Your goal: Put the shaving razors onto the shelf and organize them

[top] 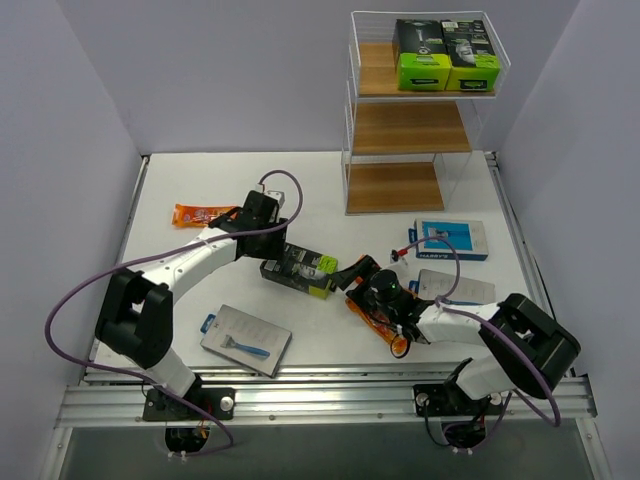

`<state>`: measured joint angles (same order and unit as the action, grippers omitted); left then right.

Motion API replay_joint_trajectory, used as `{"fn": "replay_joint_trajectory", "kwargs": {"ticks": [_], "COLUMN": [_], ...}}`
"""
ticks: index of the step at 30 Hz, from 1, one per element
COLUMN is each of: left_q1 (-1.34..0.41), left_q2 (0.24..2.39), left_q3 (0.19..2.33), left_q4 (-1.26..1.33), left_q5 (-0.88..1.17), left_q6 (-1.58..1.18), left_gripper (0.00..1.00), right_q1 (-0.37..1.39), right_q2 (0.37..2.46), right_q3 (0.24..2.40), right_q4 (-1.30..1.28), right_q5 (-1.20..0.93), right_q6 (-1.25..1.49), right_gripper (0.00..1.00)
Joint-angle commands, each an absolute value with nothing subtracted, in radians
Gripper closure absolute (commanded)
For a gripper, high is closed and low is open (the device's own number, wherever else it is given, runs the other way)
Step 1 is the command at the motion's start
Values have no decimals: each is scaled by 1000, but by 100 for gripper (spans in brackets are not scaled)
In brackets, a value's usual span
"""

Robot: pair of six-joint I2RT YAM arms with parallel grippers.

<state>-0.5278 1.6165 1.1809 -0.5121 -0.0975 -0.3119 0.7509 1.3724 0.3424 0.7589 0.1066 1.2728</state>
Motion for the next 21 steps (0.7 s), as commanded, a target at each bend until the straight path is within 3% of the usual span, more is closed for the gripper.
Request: {"fn": "replay_joint_trajectory", "kwargs": {"ticks": [1,21], "left_q1": [-499,-483], "left_q2": [1635,1704], "left_q3": [1232,1261], "left_q4": [-486,-523], "left_q5": [-95,-80], "left_q6": [-321,-321], "left_gripper": [41,58], "right_q1": [753,746], "right_q2": [1426,1600], "right_q3": [394,451], "right_q4": [836,910], "right_q5": [127,109], "right_q6": [1272,1290], "right_gripper": [28,25]}}
